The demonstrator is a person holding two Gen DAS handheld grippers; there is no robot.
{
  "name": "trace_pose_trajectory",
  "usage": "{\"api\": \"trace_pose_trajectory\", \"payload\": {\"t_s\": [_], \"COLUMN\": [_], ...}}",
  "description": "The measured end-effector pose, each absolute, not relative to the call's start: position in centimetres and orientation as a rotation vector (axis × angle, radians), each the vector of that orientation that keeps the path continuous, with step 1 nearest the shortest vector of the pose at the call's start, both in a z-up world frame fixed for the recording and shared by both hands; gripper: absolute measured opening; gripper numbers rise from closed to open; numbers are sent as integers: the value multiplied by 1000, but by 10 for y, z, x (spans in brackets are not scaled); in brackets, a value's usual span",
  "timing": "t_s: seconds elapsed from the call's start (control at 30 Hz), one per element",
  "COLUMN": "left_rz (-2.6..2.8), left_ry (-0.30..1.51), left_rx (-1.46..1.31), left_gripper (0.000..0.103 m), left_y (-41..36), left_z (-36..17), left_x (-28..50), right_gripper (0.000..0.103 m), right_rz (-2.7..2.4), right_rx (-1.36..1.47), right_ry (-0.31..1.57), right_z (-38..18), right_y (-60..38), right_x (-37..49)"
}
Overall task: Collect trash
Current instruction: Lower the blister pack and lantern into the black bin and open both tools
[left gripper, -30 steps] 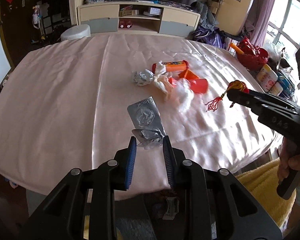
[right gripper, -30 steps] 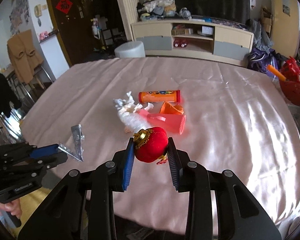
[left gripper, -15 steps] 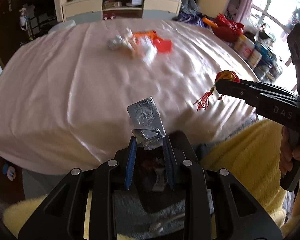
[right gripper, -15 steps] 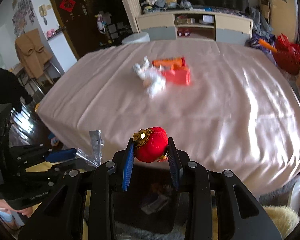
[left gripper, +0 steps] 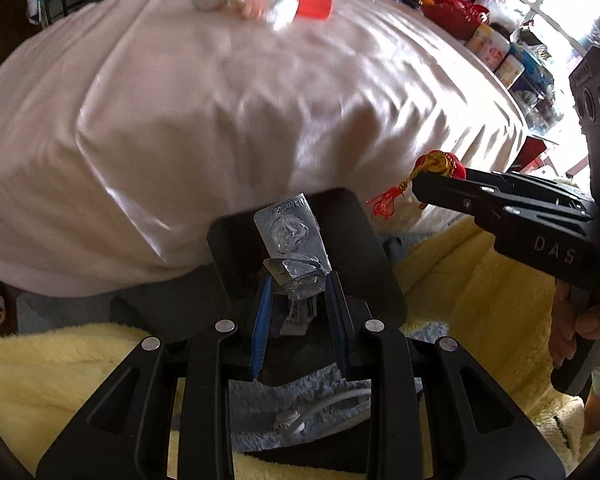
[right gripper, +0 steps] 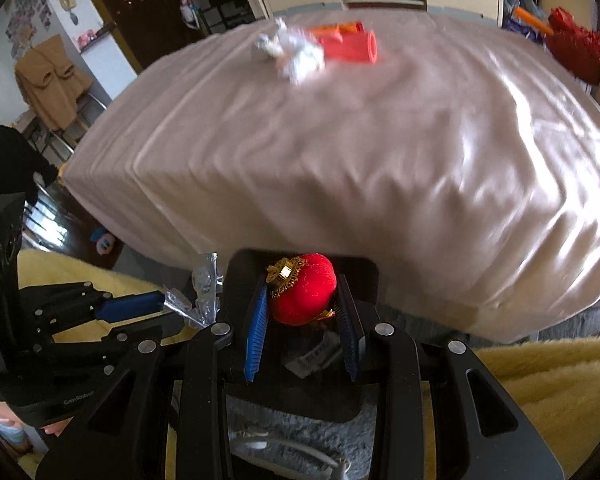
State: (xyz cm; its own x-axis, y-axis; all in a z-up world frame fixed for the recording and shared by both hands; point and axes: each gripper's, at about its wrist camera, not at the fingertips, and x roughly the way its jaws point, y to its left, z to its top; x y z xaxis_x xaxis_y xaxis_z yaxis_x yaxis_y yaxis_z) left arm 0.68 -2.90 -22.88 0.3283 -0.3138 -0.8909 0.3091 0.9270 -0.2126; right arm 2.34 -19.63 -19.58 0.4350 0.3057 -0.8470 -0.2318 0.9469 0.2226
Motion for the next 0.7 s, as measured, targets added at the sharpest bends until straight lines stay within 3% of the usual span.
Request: {"api": "trace_pose_trajectory", "payload": {"t_s": [0.37,0.43,0.6,0.7], "left_rz": [-412,-409,-390,-360], "left_ry": [1272,1276,1269,1252], "left_rx": [-8,0,10,11], "left_gripper": [26,27,50,67], "left_y": [-35,-35,-30,-23], "left_z": [-264,-264,-263,-256], "left_x": [10,12,16,21], "right_gripper": [35,48,52,68], "right_rz": [359,354,338,324], "right_rx": [118,122,144,166], "right_ry": [1185,1184,1176,1161], "right_z": [-233,-233,-230,-225], "right_y": [-192,-194,-202,-211], "right_x": [26,28,35,39]}}
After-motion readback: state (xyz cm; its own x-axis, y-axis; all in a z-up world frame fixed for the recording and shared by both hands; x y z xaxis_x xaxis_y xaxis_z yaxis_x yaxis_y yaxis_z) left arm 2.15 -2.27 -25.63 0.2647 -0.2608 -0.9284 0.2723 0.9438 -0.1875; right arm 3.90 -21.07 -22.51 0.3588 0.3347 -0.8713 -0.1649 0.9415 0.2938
